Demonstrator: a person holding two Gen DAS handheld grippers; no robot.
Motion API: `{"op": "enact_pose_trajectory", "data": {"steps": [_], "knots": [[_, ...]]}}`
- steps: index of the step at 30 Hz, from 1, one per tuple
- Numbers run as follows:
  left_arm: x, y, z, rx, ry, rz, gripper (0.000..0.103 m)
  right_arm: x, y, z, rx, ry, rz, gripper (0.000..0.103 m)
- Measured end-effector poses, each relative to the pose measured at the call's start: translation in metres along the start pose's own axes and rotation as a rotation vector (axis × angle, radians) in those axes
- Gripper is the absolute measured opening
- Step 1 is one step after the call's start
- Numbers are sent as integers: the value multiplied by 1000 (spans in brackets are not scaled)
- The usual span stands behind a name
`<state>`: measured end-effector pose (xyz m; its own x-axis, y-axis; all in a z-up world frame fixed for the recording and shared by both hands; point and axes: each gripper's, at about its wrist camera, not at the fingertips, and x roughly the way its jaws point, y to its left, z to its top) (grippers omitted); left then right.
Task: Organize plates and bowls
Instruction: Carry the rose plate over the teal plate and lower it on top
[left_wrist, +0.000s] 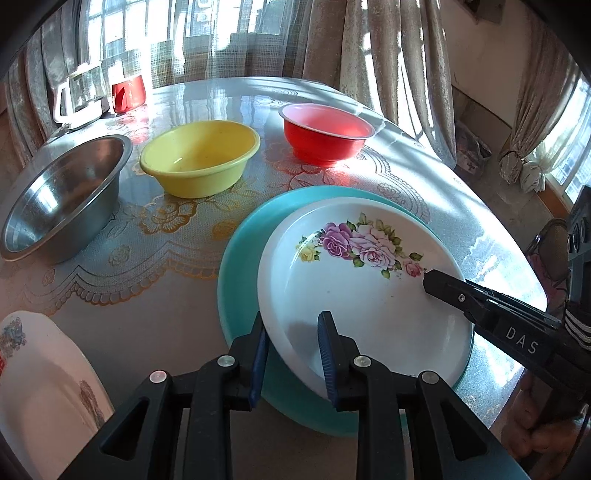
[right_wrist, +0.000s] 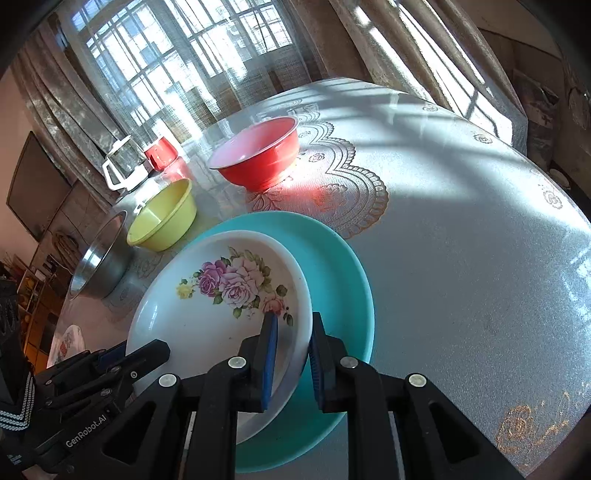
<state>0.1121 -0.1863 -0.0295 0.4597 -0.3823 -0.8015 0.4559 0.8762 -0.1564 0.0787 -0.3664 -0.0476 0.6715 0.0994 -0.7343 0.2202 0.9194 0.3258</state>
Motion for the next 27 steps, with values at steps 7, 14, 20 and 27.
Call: {"op": "enact_pose_trajectory", "data": {"steps": [7, 14, 20, 27], "knots": [[-3, 0, -3, -5, -1, 1, 26, -2, -1, -1, -7, -5, 5, 18], [-10, 2, -6, -11, -20, -7, 26, -4, -8, -1, 57, 13, 57, 19], [-9, -1, -5, -1, -19, -13, 26, -7, 2, -4, -16, -14, -59, 17], [-9, 2, -5, -29, -27, -10, 26, -5, 11, -3, -88, -40, -116, 15]]}}
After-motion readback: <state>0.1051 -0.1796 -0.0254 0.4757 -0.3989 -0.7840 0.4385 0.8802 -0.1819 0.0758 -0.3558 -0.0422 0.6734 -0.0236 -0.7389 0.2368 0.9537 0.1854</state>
